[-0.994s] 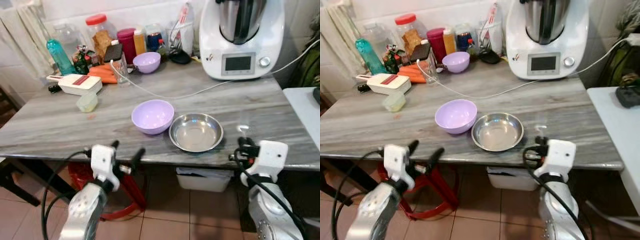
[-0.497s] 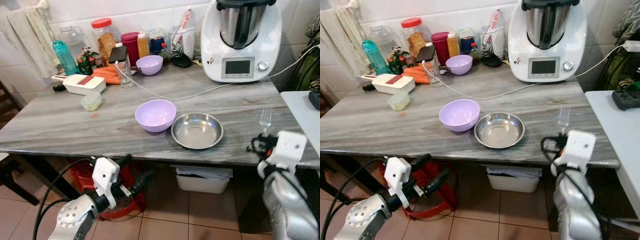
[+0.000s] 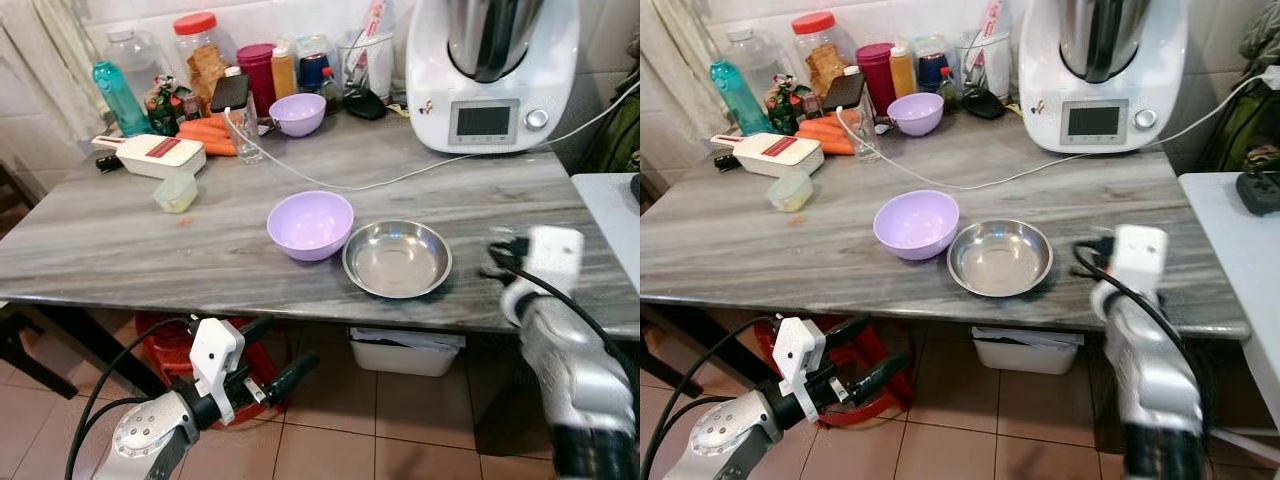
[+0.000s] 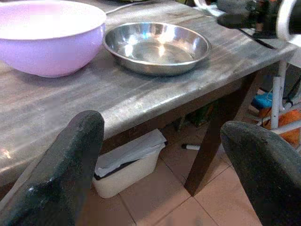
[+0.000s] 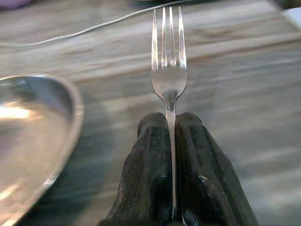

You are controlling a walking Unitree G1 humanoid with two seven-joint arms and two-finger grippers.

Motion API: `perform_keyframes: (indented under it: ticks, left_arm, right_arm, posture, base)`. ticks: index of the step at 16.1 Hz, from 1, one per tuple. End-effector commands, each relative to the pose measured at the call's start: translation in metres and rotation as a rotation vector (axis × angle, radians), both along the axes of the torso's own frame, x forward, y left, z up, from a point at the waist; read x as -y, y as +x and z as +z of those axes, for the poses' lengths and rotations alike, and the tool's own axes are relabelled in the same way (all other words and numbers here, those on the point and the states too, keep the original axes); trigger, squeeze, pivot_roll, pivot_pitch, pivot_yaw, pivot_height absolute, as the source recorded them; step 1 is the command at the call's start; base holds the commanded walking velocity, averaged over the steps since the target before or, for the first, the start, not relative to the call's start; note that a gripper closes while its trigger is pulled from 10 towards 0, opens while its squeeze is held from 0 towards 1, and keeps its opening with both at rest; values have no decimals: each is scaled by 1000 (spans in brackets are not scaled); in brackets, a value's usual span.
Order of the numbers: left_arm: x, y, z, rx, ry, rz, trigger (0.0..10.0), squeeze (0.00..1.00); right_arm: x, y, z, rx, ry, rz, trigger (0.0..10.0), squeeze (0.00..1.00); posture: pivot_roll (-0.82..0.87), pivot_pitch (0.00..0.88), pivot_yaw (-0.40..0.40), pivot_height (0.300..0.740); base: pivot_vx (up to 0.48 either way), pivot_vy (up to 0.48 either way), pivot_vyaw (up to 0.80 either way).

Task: Setting the table

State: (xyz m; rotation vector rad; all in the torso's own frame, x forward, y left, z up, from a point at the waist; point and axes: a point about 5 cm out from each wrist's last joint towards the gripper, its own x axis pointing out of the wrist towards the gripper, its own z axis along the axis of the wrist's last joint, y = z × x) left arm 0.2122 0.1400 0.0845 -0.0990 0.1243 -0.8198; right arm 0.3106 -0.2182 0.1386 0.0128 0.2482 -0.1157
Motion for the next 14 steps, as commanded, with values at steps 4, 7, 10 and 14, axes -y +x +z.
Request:
perform_keyframes:
  ticks: [4, 7, 10, 14]
  left_arm:
    - [3, -4, 5, 4, -12, -43, 10000, 0]
    - [6, -5, 8, 6, -31, -65, 10000, 0]
    - [7, -2, 8, 9, -31, -68, 10000, 0]
    - [8, -1, 7, 11, -30, -68, 10000, 0]
  right_arm:
    - [-15, 14, -4, -69, 13, 85, 10000, 0]
    - [-11, 14, -10, -101, -5, 77, 10000, 0]
    - [-10, 15, -12, -103, 3, 89, 10000, 282]
    - [-13, 18, -15, -98, 10, 116, 10000, 596]
  posture:
    - [-77, 76, 121, 740]
    - [-78, 72, 118, 740]
    - [-82, 67, 120, 740]
    - [-79, 58, 128, 740]
  base:
    - [0, 0, 0]
    - [0, 0, 0]
    - [0, 0, 0]
    - [0, 0, 0]
